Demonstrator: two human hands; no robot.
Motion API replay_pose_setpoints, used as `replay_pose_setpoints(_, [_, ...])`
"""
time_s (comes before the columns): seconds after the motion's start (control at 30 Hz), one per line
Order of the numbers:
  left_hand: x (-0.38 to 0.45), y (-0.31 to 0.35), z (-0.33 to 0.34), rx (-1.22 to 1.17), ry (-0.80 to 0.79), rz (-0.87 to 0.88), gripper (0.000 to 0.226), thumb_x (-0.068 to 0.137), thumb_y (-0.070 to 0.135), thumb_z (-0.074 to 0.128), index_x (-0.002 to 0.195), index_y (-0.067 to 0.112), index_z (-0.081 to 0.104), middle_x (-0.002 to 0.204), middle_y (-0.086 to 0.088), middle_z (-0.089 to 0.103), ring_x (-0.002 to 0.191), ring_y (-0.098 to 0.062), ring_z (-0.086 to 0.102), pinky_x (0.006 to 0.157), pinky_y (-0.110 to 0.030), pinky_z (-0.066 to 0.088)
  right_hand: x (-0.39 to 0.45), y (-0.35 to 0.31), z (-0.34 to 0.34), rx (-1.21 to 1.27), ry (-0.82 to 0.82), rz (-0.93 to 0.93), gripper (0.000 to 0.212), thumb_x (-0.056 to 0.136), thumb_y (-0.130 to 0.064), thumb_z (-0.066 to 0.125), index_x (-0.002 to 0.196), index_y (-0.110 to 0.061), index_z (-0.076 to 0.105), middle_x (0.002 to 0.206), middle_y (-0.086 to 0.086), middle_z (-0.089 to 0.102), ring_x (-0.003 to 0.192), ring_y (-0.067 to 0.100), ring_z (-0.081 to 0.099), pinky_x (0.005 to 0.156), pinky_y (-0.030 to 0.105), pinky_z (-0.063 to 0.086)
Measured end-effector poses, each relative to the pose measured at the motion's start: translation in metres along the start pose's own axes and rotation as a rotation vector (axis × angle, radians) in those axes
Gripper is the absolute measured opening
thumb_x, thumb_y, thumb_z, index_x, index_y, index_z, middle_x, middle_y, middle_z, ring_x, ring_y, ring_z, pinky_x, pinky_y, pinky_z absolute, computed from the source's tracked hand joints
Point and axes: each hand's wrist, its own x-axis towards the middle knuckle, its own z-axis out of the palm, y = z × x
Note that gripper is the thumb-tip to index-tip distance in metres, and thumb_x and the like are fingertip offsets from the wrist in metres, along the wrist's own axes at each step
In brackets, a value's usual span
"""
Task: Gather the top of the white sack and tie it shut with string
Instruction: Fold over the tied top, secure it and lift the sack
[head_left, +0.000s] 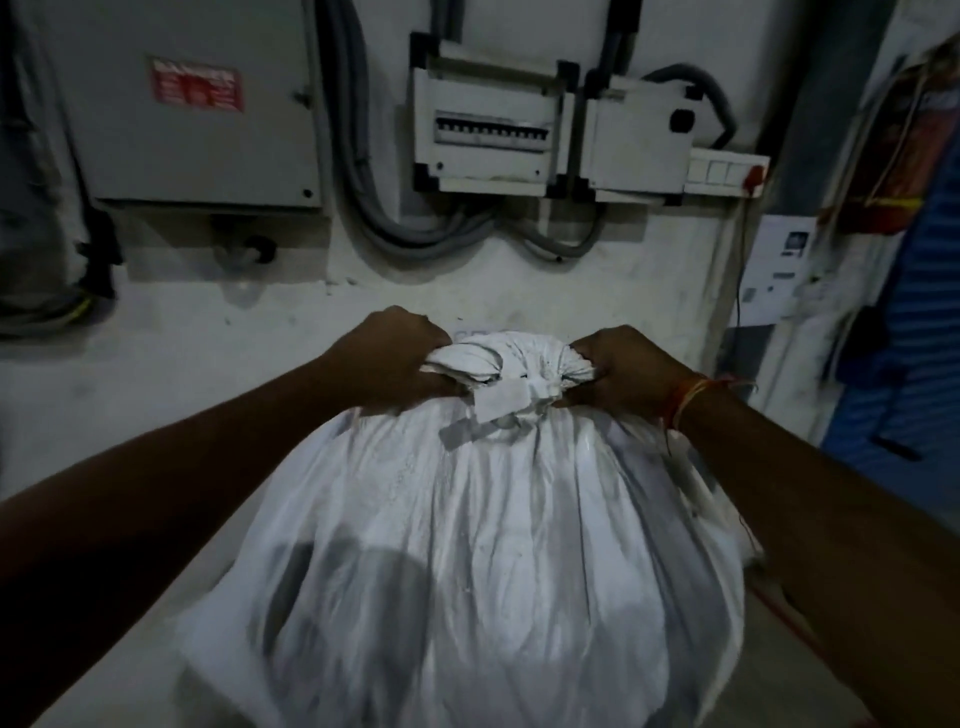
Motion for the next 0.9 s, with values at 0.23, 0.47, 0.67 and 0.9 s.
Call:
replay_pose_setpoints(0.23, [0.054,0.051,0.059,0.093,-0.083,-0.16,0.058,0.072,0.072,0.053,0.093,0.021,0.072,0.093,0.0,0.074,0.085,-0.02,0.067,0.067,-0.027,0.037,-0.015,0.096,0.017,0.08,-0.028,-0.091,0.022,0.075,-0.03,0.085,0.077,-0.013,0.071,0.078,0.005,0.074,0.075,0.01,0.063,0.06,0.017,0.034])
replay_pose_setpoints(0.47, [0.064,0.102,0.109,0.086,-0.151,-0.421,0.06,0.07,0.076,0.054,0.107,0.031,0.071,0.105,0.005,0.075,0.096,-0.02,0.069,0.078,-0.035,0.054,-0.028,0.162,0.047,0.07,-0.08,-0.229,0.035,0.08,-0.037,0.08,0.089,-0.004,0.072,0.093,0.016,0.076,0.091,0.032,0.07,0.074,0.032,0.042])
replay_pose_setpoints(0.67, [0.054,0.125,0.162,0.09,-0.161,-0.638,0.057,0.071,0.073,0.054,0.111,0.036,0.068,0.107,0.007,0.074,0.098,-0.022,0.069,0.079,-0.034,0.053,-0.037,0.188,0.092,0.133,-0.186,-0.162,0.041,0.08,-0.042,0.078,0.102,-0.008,0.074,0.104,0.013,0.076,0.1,0.031,0.069,0.083,0.035,0.052])
replay_pose_setpoints(0.9, [0.013,0.136,0.254,-0.019,-0.209,-0.841,0.038,0.07,0.058,0.072,0.103,0.039,0.069,0.097,0.005,0.076,0.092,-0.025,0.07,0.073,-0.032,0.053,-0.064,0.217,0.208,0.176,-0.334,-0.14,0.036,0.08,-0.039,0.078,0.099,-0.009,0.073,0.104,0.016,0.074,0.1,0.035,0.068,0.082,0.031,0.048])
